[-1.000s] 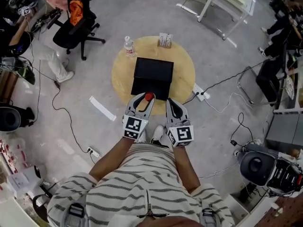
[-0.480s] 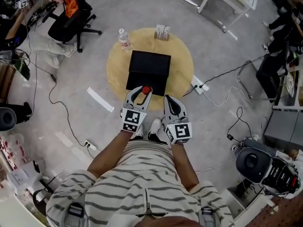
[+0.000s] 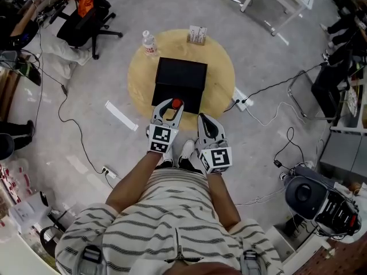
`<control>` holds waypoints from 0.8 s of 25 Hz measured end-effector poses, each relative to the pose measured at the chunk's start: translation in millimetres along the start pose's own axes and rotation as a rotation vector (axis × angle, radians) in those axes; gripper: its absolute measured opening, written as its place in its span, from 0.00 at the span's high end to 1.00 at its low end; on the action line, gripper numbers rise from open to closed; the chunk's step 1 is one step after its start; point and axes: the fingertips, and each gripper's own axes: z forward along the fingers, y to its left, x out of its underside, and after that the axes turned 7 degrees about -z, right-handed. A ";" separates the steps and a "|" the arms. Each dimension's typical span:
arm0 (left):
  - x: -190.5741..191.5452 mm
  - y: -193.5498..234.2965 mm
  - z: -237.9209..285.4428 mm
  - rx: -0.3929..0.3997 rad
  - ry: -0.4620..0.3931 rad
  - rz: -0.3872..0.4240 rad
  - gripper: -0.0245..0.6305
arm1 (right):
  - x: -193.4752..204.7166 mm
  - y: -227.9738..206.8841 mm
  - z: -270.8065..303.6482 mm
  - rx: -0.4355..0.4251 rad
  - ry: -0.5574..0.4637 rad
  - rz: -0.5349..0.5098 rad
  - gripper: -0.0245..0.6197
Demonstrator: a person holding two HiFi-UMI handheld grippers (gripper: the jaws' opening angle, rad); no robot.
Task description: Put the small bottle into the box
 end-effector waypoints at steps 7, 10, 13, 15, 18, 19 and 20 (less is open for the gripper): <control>13.2 9.2 12.8 -0.004 0.034 -0.010 0.74 | 4.6 0.4 3.2 0.001 0.013 0.005 0.95; 20.2 12.7 18.9 -0.006 0.055 -0.003 0.74 | 5.0 1.2 4.0 0.001 0.017 0.005 0.95; 26.8 17.3 26.3 -0.011 0.075 0.000 0.74 | 6.2 0.9 5.0 0.003 0.019 0.007 0.95; 30.9 19.2 31.5 -0.013 0.086 0.000 0.74 | 8.0 -0.5 5.3 0.005 0.021 0.008 0.95; 39.4 21.5 39.1 -0.014 0.107 -0.002 0.74 | 10.3 -2.0 6.5 0.006 0.029 0.011 0.95; 43.4 22.4 41.0 -0.014 0.117 -0.004 0.74 | 11.1 -1.8 7.0 0.007 0.031 0.014 0.95; 47.6 23.1 42.8 -0.015 0.127 -0.003 0.74 | 12.0 -1.7 7.4 0.007 0.034 0.017 0.95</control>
